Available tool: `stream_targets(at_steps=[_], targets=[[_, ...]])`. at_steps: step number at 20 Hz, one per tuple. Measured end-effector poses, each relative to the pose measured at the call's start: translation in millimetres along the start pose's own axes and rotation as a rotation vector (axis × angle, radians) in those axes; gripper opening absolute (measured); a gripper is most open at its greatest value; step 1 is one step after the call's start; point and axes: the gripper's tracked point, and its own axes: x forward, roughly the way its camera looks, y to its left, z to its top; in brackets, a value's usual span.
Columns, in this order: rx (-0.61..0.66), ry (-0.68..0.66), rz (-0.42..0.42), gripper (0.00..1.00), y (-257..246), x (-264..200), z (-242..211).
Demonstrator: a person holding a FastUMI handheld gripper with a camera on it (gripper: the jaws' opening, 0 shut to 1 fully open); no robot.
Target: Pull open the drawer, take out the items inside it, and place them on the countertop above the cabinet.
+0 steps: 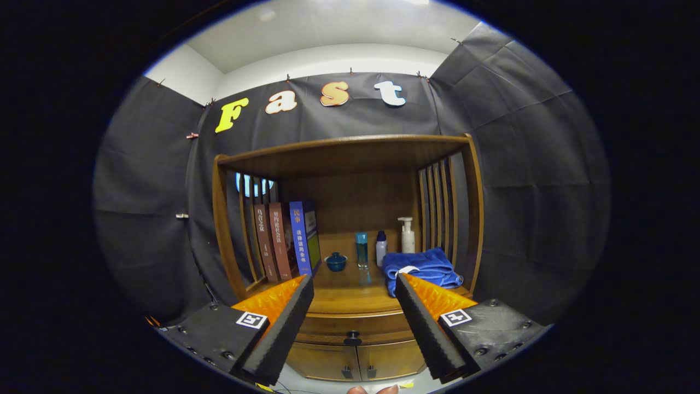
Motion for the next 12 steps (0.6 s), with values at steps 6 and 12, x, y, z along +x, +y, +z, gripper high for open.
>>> stream_targets(at_steps=[6,12], targets=[[-0.053,0.06,0.007,0.99,5.7,33.3,-89.0],[-0.001,0.196,0.009,1.0,3.9,67.1,-185.4]])
